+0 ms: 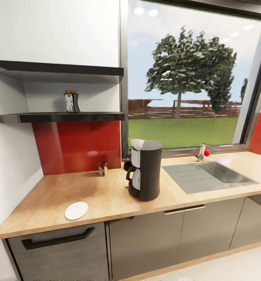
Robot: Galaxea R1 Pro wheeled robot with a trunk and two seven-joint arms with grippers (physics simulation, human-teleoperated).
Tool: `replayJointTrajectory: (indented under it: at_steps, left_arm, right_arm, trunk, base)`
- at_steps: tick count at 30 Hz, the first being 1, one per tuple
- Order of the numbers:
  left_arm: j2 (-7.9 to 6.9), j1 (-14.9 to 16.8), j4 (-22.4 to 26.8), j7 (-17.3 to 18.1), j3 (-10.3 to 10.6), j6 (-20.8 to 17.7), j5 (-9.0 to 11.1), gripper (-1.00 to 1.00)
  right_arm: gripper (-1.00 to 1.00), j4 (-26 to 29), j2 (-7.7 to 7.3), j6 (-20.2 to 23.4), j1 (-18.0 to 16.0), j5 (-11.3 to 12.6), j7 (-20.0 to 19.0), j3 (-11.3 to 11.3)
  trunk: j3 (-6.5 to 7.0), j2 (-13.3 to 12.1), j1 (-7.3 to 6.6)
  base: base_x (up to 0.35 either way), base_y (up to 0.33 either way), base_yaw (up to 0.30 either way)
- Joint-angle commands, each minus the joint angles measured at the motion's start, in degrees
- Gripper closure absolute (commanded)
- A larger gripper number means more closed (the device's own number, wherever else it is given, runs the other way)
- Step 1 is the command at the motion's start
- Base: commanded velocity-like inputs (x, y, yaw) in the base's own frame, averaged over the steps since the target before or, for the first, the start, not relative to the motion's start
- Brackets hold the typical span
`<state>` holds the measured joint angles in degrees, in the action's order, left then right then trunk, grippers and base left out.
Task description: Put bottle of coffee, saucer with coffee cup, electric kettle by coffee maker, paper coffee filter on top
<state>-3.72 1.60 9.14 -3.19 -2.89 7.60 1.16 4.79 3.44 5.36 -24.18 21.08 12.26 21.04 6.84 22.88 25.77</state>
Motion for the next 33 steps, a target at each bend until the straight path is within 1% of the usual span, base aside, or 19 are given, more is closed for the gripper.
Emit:
replayJointTrajectory:
  at_steps: [1, 5, 6, 8, 12, 13, 14, 16, 17, 19, 20, 23, 25, 27, 30, 33]
  left_arm:
    - [0.02, 0.04, 1.82, 0.04, -0.28, -0.02, 0.06, -1.0]
    - [0.05, 0.19, 4.99, -0.06, -0.28, -0.27, -0.01, -1.0]
    - [0.0, 0.23, 7.0, -0.12, -0.26, -0.24, -0.01, -1.0]
    - [-0.04, 0.24, 8.71, -0.14, -0.26, -0.14, -0.02, -1.0]
    - [-0.13, 0.25, 15.53, -0.15, -0.27, -0.16, -0.08, -1.0]
    - [-0.14, 0.25, 17.49, -0.15, -0.27, -0.21, -0.09, -1.0]
    - [-0.14, 0.25, 23.64, -0.15, -0.33, -0.23, -0.04, -1.0]
    - [-0.09, 0.25, 27.76, -0.15, -0.35, -0.23, -0.01, -1.0]
    - [-0.09, 0.25, 28.76, -0.15, -0.35, -0.22, 0.01, -1.0]
    - [-0.07, 0.25, 32.61, -0.2, -0.36, -0.17, 0.05, -1.0]
    - [-0.06, 0.25, 35.44, -0.22, -0.38, -0.15, 0.06, -1.0]
    - [0.01, 0.2, 46.15, -0.14, -0.78, -0.32, 0.07, -1.0]
    - [0.15, 0.18, 49.99, -0.05, -1.61, -0.61, 0.1, -1.0]
    - [0.25, 0.17, 52.35, -0.01, -2.08, -1.01, 0.15, -1.0]
    - [0.49, 0.16, 57.55, 0.06, -2.49, -2.47, 0.22, -1.0]
    - [0.82, 0.18, 63.79, 0.04, -2.61, -4.18, 0.24, -1.0]
  right_arm:
    - [-1.0, 0.13, -0.01, 0.41, 0.01, 0.38, 0.31, 0.5]
    - [-1.0, 0.13, -0.02, 0.45, 0.01, 0.37, 0.31, 0.57]
    - [-1.0, 0.13, -0.04, 0.5, 0.01, 0.37, 0.31, 0.58]
    - [-1.0, 0.15, -0.09, 0.51, 0.01, 0.35, 0.31, 0.58]
    - [-1.0, 0.21, -0.31, 0.5, 0.01, 0.29, 0.28, 0.57]
    - [-1.0, 0.21, -0.33, 0.51, 0.01, 0.29, 0.26, 0.58]
    - [-1.0, 0.22, -0.34, 0.5, 0.01, 0.28, 0.23, 0.58]
    - [-1.0, 0.22, -0.3, 0.48, 0.01, 0.28, 0.23, 0.58]
    - [-1.0, 0.22, -0.3, 0.47, 0.01, 0.28, 0.24, 0.58]
    - [-1.0, 0.2, -0.34, 0.48, 0.01, 0.26, 0.28, 0.58]
    - [-1.0, 0.14, -0.43, 0.41, 0.01, 0.26, 0.32, 0.54]
    - [-1.0, 0.05, -0.61, 0.29, 0.01, 0.27, 0.31, 0.5]
    - [-1.0, 0.08, -0.62, 0.29, 0.01, 0.28, 0.31, 0.5]
    - [-1.0, 0.12, -0.58, 0.27, 0.01, 0.28, 0.31, 0.5]
    - [-1.0, 0.13, -0.59, 0.21, 0.01, 0.3, 0.33, 0.5]
    - [-1.0, 0.12, -0.77, 0.18, 0.01, 0.41, 0.38, 0.43]
  trunk:
    - [-0.12, 0.05, 0.02]
    - [-0.46, 0.05, 0.02]
    - [-0.54, 0.05, 0.02]
    - [-0.67, 0.05, 0.02]
    - [-0.75, 0.05, 0.02]
    - [-0.76, 0.05, 0.02]
    - [-0.79, 0.05, 0.02]
    - [-0.81, 0.05, 0.02]
    - [-0.82, 0.05, 0.02]
    - [-0.83, 0.05, 0.02]
    - [-0.83, 0.05, 0.02]
    - [-0.83, 0.05, 0.02]
    - [-0.83, 0.05, 0.02]
    - [-0.83, 0.05, 0.02]
    - [-0.83, 0.05, 0.02]
    - [-0.83, 0.05, 0.02]
  base:
    - [-0.1, -0.003, 0.119]
    - [-0.241, -0.001, 0.117]
    - [-0.092, 0.0, 0.095]
    - [-0.061, 0.0, 0.066]
    - [-0.018, 0.0, 0.019]
    - [-0.005, 0.0, 0.006]
    - [-0.001, 0.0, -0.042]
    - [-0.001, 0.0, -0.032]
    - [0.0, 0.0, -0.02]
    - [0.0, 0.0, -0.01]
    - [0.0, 0.0, -0.004]
    - [0.0, 0.0, -0.001]
    - [0.0, 0.0, 0.0]
    - [0.0, 0.0, 0.0]
    - [0.0, 0.0, 0.0]
    - [0.0, 0.0, 0.0]
